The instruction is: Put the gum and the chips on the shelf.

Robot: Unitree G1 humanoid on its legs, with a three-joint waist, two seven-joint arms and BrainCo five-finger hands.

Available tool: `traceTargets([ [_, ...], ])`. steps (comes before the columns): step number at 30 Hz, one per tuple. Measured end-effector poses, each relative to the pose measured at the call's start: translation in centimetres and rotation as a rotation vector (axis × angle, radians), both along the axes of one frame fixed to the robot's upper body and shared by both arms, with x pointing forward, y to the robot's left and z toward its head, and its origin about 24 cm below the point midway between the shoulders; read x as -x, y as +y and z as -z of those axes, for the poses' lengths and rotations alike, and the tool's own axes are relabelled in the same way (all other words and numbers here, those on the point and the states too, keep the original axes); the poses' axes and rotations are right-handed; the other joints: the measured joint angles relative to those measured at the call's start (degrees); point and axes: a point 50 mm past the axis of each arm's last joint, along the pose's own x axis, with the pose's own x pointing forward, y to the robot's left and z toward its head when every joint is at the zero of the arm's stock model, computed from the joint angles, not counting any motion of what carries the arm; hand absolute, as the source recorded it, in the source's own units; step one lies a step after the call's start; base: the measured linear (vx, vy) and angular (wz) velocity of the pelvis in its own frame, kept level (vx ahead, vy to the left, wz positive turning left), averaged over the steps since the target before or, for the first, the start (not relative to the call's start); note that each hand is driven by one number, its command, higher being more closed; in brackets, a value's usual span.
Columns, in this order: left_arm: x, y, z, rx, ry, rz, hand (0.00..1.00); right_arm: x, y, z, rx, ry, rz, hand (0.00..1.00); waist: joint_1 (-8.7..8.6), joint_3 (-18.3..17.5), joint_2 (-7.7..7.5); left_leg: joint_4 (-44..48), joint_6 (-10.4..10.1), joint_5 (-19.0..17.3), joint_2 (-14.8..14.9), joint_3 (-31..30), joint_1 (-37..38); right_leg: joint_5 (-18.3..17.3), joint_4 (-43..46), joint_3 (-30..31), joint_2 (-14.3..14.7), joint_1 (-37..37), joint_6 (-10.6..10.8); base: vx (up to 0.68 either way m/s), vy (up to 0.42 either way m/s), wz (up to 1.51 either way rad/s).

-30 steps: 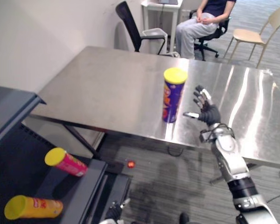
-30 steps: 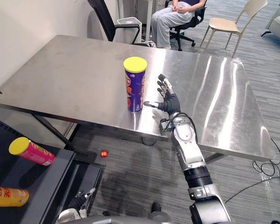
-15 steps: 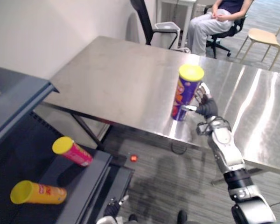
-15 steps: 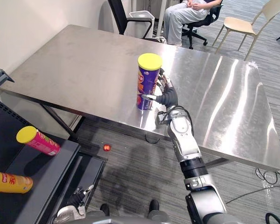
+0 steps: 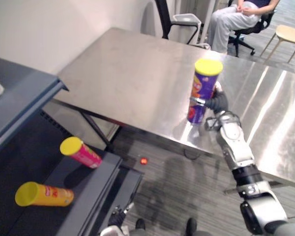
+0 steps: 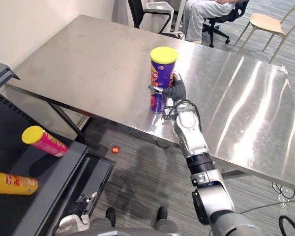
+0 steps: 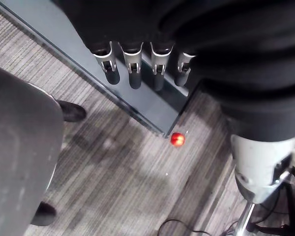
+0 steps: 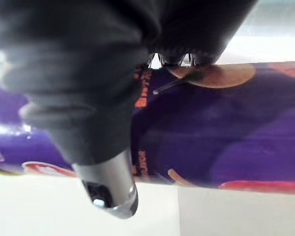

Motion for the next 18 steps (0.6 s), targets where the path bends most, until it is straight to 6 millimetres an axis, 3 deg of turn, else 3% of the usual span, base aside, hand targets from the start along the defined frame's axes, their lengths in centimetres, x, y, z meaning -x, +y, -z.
traceTargets([
  [14, -0.1, 0.0, -0.1, -0.007, -0.003, -0.005, 0.00, 0.1, 0.4, -0.6, 0.019, -0.022, 0.000, 1.00, 0.27, 0.1, 0.01, 0.5, 0.1, 0.1, 0.3, -0.2, -0.4, 0.1, 0.0, 0.1, 0.0, -0.1, 0.1, -0.02, -0.010, 0.01],
  [18, -0.1, 0.0, -0.1, -0.007, -0.003, -0.006, 0.00, 1.3, 1.0, -3.2, 0.009, -0.142, -0.032, 1.00, 0.28, 0.1, 0.05, 0.9, 0.1, 0.1, 0.6, 1.1, -0.4, 0.3, 0.0, 1.2, 0.1, -0.6, -0.1, -0.05, -0.018, -0.14],
])
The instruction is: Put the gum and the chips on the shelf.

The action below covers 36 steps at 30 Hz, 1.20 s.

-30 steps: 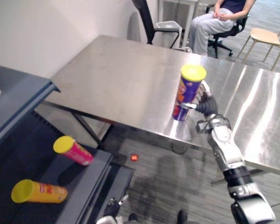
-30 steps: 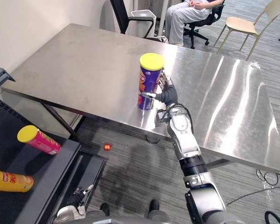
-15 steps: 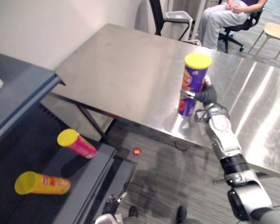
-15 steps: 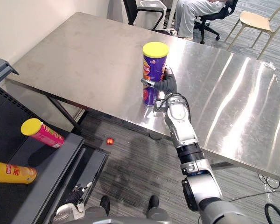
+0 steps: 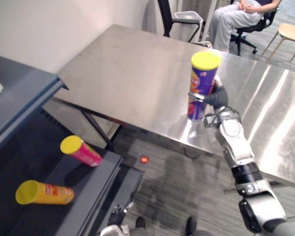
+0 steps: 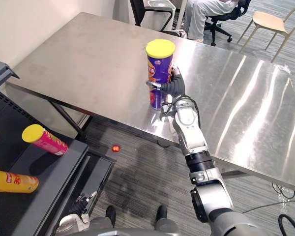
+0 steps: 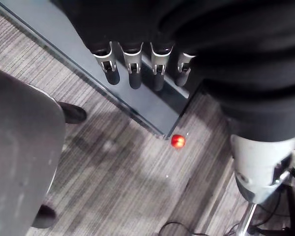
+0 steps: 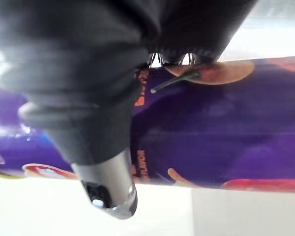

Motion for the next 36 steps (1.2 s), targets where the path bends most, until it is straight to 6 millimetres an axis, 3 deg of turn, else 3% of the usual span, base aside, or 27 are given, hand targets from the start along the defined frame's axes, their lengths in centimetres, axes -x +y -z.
traceTargets([
  [6, 0.1, 0.1, 0.0, -0.011, 0.008, 0.000, 0.00, 3.2, -0.3, -1.4, -0.040, -0.139, -0.022, 1.00, -0.52, 0.0, -0.01, 0.4, 0.0, 0.0, 0.1, 0.1, 0.1, 0.0, 0.0, 0.3, 0.1, 0.2, 0.0, -0.05, -0.018, -0.03],
  [13, 0.3, 0.2, 0.1, -0.020, 0.018, -0.017, 0.00, 6.1, -3.3, 0.2, -0.172, -0.158, 0.078, 1.00, -0.82, -0.1, -0.05, 0.3, 0.0, 0.0, 0.1, 0.4, 1.0, 0.0, 0.0, 0.7, 0.1, 0.8, 0.0, -0.06, -0.009, -0.02],
  [22, 1.0, 0.2, 0.5, -0.045, 0.059, -0.002, 0.00, 9.4, -7.5, 1.9, -0.248, -0.162, 0.245, 1.00, -2.50, -2.2, -0.07, 0.3, 0.0, 0.0, 0.0, 0.8, 1.3, 0.0, 0.0, 1.1, 0.2, 0.9, 0.0, -0.02, -0.003, -0.02],
  [33, 1.8, 0.4, 0.7, -0.045, 0.080, -0.035, 0.00, 11.4, -8.1, 3.6, -0.283, -0.109, 0.287, 1.00, -3.62, -3.6, -0.12, 0.4, 0.0, -0.1, -0.1, 1.7, 2.4, 0.0, 0.4, 2.1, 0.2, 1.2, 0.0, -0.04, -0.006, -0.05],
  [36, 1.9, 0.5, 0.7, -0.043, 0.080, -0.042, 0.00, 11.7, -8.1, 3.6, -0.279, -0.112, 0.288, 1.00, -3.74, -3.5, 0.03, 4.1, 0.0, -1.9, 0.4, 1.5, 0.9, -2.6, 6.0, 2.3, 0.0, -1.3, 0.0, -0.04, -0.003, 0.00],
])
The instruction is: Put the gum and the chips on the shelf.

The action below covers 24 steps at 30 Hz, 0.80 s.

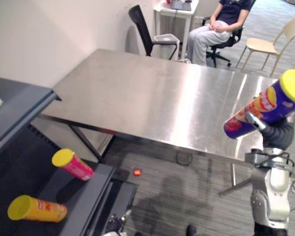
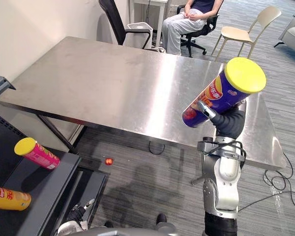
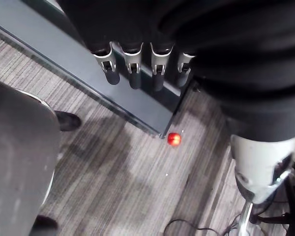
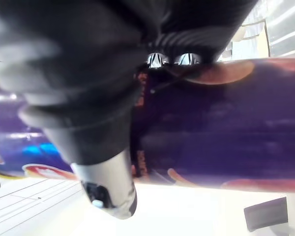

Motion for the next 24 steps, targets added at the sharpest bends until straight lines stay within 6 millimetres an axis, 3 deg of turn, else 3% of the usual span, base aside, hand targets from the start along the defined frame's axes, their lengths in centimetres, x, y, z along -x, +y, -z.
traceTargets([
  [2, 0.1, 0.2, 0.0, 0.011, -0.005, -0.025, 0.00, 0.0, 0.4, 0.2, 0.001, 0.007, -0.023, 1.00, 0.02, 0.1, -0.10, 6.0, 0.2, -2.4, 0.2, -1.1, -2.7, -5.0, 9.6, 0.0, -1.1, -3.8, -0.1, -0.06, 0.000, 0.19],
  [6, 0.0, 0.3, -0.1, 0.025, -0.021, -0.069, 0.00, -0.6, 2.3, 0.5, -0.001, 0.019, -0.122, 1.00, 0.23, 1.1, 0.48, 9.7, 0.0, -2.9, -0.2, -7.3, -7.0, -7.7, 14.0, -5.4, -2.1, -4.0, -0.9, -0.10, -0.052, 0.69],
  [8, -0.2, 0.4, -0.2, 0.032, -0.038, -0.094, 0.00, -1.3, 3.2, 0.7, -0.020, 0.029, -0.157, 1.00, 0.35, 1.8, 0.98, 9.7, -1.1, -1.1, -0.2, -12.4, -10.4, -8.4, 14.9, -10.2, -2.1, -4.8, -2.0, -0.13, -0.121, 1.33],
  [10, -0.6, 0.5, -0.5, 0.028, -0.060, -0.101, 0.00, -2.1, 3.9, 0.4, -0.027, 0.018, -0.182, 1.00, 0.59, 2.2, 1.95, 7.1, -2.0, 2.9, 0.2, -17.3, -13.7, -9.7, 17.4, -15.4, -1.5, -7.2, -3.9, -0.14, -0.178, 1.83],
  [11, -1.4, 0.3, -0.7, 0.031, -0.084, -0.104, 0.00, -2.9, 3.6, -0.5, -0.024, -0.013, -0.166, 1.00, 1.72, 3.5, 1.83, 0.5, 0.2, 13.5, -0.6, -14.0, -15.7, -11.2, 16.5, -20.3, -1.0, -7.9, -6.1, -0.16, -0.155, 1.89],
  [12, -1.5, 0.2, -0.7, 0.036, -0.088, -0.110, 0.00, -3.2, 3.4, -0.7, -0.030, -0.017, -0.152, 1.00, 1.73, 3.9, 2.34, -3.0, 3.1, 17.0, -0.8, -11.5, -15.3, -11.1, 15.8, -22.7, -1.6, -7.7, -6.8, -0.22, -0.107, 1.98],
  [13, -1.6, 0.2, -0.8, 0.041, -0.092, -0.122, 0.00, -3.5, 3.0, -0.9, -0.034, -0.021, -0.135, 1.00, 1.73, 4.4, 2.96, -2.1, 5.2, 15.7, -0.3, -7.9, -15.6, -10.8, 15.7, -25.7, -2.3, -7.6, -7.3, -0.17, -0.012, 1.36],
  [14, -1.7, 0.0, -0.7, 0.065, -0.103, -0.158, 0.00, -3.9, 2.7, -0.9, -0.048, -0.018, -0.113, 1.00, 1.90, 5.1, 3.24, 7.2, 7.5, 8.6, 0.4, -0.4, -17.9, -10.7, 16.3, -29.4, -3.5, -7.4, -7.6, -0.22, -0.111, 1.74],
  [15, -1.3, 0.5, -0.7, 0.066, -0.104, -0.186, 0.00, -4.0, 2.4, -0.5, -0.070, 0.000, -0.084, 1.00, 2.28, 5.5, 3.16, 20.2, 8.2, 2.2, 2.3, 7.8, -17.6, -10.7, 16.2, -33.4, -5.1, -5.8, -7.8, -0.13, -0.120, 1.59],
  [17, -0.3, 0.6, -0.5, 0.071, -0.087, -0.222, 0.00, -4.0, 2.5, -0.4, -0.068, 0.006, -0.081, 1.00, 2.36, 5.6, 2.93, 26.5, 6.5, -0.4, 5.5, 13.0, -12.4, -10.5, 15.2, -36.5, -5.8, -4.8, -8.4, -0.18, -0.117, 1.18],
  [20, 1.7, 0.4, 0.2, 0.083, -0.023, -0.252, 0.00, -3.6, 1.6, -0.3, -0.072, 0.003, -0.045, 1.00, 1.35, 4.5, 4.84, 27.1, 6.5, -1.3, 9.8, 17.4, -4.7, -10.4, 14.2, -41.7, -5.9, -5.0, -8.8, -0.16, -0.009, 1.06],
  [21, 2.7, 0.2, 0.6, 0.094, 0.013, -0.282, 0.00, -3.1, 0.3, 0.3, -0.081, 0.024, 0.016, 1.00, 0.65, 3.7, 5.90, 24.0, 6.6, 0.7, 11.2, 18.9, -1.6, -10.4, 14.2, -45.4, -6.2, -5.1, -8.8, -0.14, 0.051, 1.50],
  [22, 3.6, 0.0, 0.8, 0.103, 0.039, -0.305, 0.00, -2.8, -0.4, 0.7, -0.087, 0.037, 0.046, 1.00, 0.05, 3.3, 6.56, 20.5, 6.3, 3.7, 11.5, 19.3, 0.0, -10.2, 14.2, -47.5, -6.1, -5.2, -8.6, -0.16, 0.106, 1.34],
  [24, 4.6, -0.2, 1.2, 0.114, 0.079, -0.335, 0.00, -2.2, -1.4, 1.5, -0.096, 0.067, 0.102, 1.00, -0.05, 2.8, 6.73, 13.8, 5.4, 4.4, 11.2, 20.5, 1.1, -9.6, 14.0, -51.3, -6.0, -5.4, -8.7, -0.13, 0.159, 1.07],
])
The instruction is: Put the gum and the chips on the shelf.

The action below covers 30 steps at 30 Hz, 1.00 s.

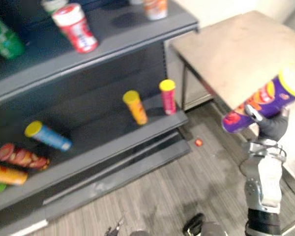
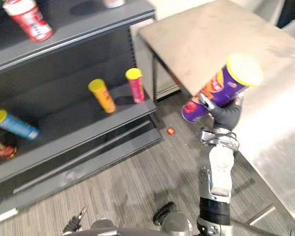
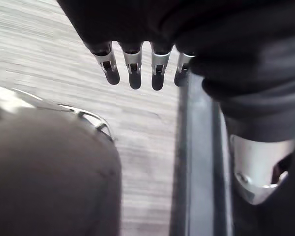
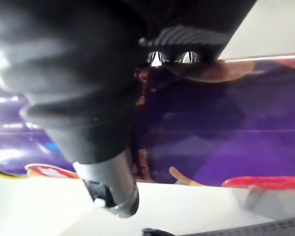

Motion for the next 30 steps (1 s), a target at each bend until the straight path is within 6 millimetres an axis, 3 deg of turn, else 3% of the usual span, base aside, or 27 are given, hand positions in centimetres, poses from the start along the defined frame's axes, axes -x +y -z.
traceTargets([
  [2, 0.6, 0.3, 0.1, -0.004, 0.027, -0.009, 0.00, 0.3, -0.2, 0.6, -0.016, 0.022, 0.018, 1.00, 0.01, -0.4, -0.55, -0.2, -1.0, -0.6, 0.2, 0.3, -1.3, 2.0, -1.4, -3.3, -0.2, 0.9, 1.1, -0.09, 0.144, 0.90],
  [4, 0.9, 0.3, 0.1, -0.020, 0.050, 0.030, 0.00, 0.5, -0.3, 0.7, -0.038, 0.019, 0.028, 1.00, 0.03, -0.6, -0.61, 0.9, -5.2, -4.2, 0.6, 1.6, -3.9, 3.4, -1.3, -6.3, -1.8, 2.4, 2.3, -0.01, 0.216, 0.77],
  [5, 0.9, 0.1, 0.1, -0.029, 0.060, 0.065, 0.00, 0.6, -0.7, 0.8, -0.040, 0.021, 0.049, 1.00, -0.02, -0.6, -0.59, -2.8, -5.6, -5.4, -0.5, 2.3, -4.9, 3.5, 0.7, -7.4, -3.6, 2.9, 2.5, 0.03, 0.419, 0.86],
  [7, 0.9, -0.2, 0.2, -0.034, 0.072, 0.120, 0.00, 0.9, -1.5, 1.1, -0.038, 0.035, 0.093, 1.00, -0.01, -1.6, 1.01, -11.2, -6.4, -4.0, -3.2, 3.4, -3.3, 3.4, 6.5, -7.4, -6.9, 2.8, 2.6, 0.04, 0.445, 0.61],
  [8, 0.7, 0.0, 0.1, -0.047, 0.068, 0.143, 0.00, 0.9, -1.5, 1.4, -0.028, 0.057, 0.101, 1.00, -0.11, -1.4, -0.22, -12.1, -6.5, -3.7, -5.2, 2.8, -2.5, 3.5, 13.2, -6.9, -11.8, 1.9, 2.1, 0.05, 0.281, 0.31],
  [9, 0.6, 0.4, 0.0, -0.060, 0.068, 0.156, 0.00, 0.8, -1.3, 1.6, -0.019, 0.069, 0.093, 1.00, -0.02, -1.2, -0.88, -12.0, -6.4, -3.8, -6.0, 2.3, -2.3, 3.3, 17.8, -6.0, -14.5, 0.7, 2.0, 0.07, 0.236, 0.21],
  [10, 0.2, 1.0, -0.1, -0.081, 0.065, 0.173, 0.00, 0.5, -0.6, 2.0, -0.005, 0.091, 0.059, 1.00, 0.12, -0.9, -0.53, -12.0, -6.3, -3.9, -5.3, 1.5, -2.2, -0.4, 21.6, -3.2, -14.3, -2.3, 3.0, 0.05, 0.125, -0.04],
  [11, 0.0, 1.4, -0.2, -0.093, 0.065, 0.165, 0.00, 0.5, 0.0, 2.2, 0.015, 0.103, 0.037, 1.00, 0.08, -0.5, -0.16, -12.1, -6.3, -3.9, -4.0, 1.6, -1.9, -2.6, 23.0, -1.6, -11.4, -5.2, 1.2, 0.04, 0.086, -0.08],
  [13, -0.4, 1.5, -0.3, -0.099, 0.054, 0.154, 0.00, 0.7, 0.2, 2.7, 0.022, 0.126, 0.036, 1.00, 0.04, 0.0, -0.66, -12.5, -6.3, -3.9, -4.1, 2.0, -0.2, -2.5, 21.3, -0.9, -8.5, -6.9, 0.5, 0.02, 0.026, 0.01],
  [14, -0.4, 1.9, -0.4, -0.110, 0.050, 0.151, 0.00, 1.0, 0.4, 3.2, 0.015, 0.147, 0.035, 1.00, -0.04, 0.1, -3.22, -12.7, -6.6, -4.3, -5.9, 2.2, 1.7, 0.6, 16.2, -0.6, -7.2, -6.6, 0.1, 0.07, -0.079, 0.11],
  [15, -0.3, 2.1, -0.4, -0.113, 0.048, 0.137, 0.00, 1.3, 0.1, 3.5, 0.028, 0.164, 0.041, 1.00, 0.02, 0.0, -4.64, -12.3, -8.0, -6.7, -6.7, 2.1, 3.0, -1.2, 13.3, -0.8, -6.4, -5.0, -2.9, 0.08, -0.104, -0.05],
  [16, -0.3, 1.7, -0.3, -0.099, 0.051, 0.135, 0.00, 1.3, 0.0, 3.5, 0.037, 0.166, 0.041, 1.00, 0.36, 0.0, -3.53, -12.2, -8.6, -8.2, -5.7, 2.6, 3.3, -1.4, 13.2, -0.7, -5.3, -5.2, -3.0, 0.10, -0.077, -0.20],
  [18, -0.1, 1.1, -0.1, -0.079, 0.055, 0.120, 0.00, 1.5, 0.0, 3.7, 0.034, 0.176, 0.043, 1.00, 0.01, 1.0, -2.16, -11.7, -8.9, -8.8, -5.0, 3.4, 2.8, -1.5, 13.3, -0.7, -4.6, -5.8, -3.2, 0.11, -0.040, -0.18],
  [22, -0.5, 1.6, -0.3, -0.087, 0.039, 0.118, 0.00, 1.3, 0.7, 3.8, 0.041, 0.182, 0.002, 1.00, 0.48, 2.0, -3.55, -12.0, -8.8, -8.8, -5.8, 3.3, 2.7, -1.5, 13.1, -0.8, -5.3, -5.6, -3.1, 0.04, -0.001, 0.04],
  [30, -0.6, 1.6, -0.4, -0.089, 0.031, 0.116, 0.00, 1.2, 1.1, 3.9, 0.049, 0.183, -0.024, 1.00, 1.31, 2.0, -3.72, -12.6, -8.8, -8.8, -6.3, 3.3, 2.9, -1.2, 12.6, -0.8, -5.4, -5.6, -2.6, 0.00, 0.006, 0.01],
])
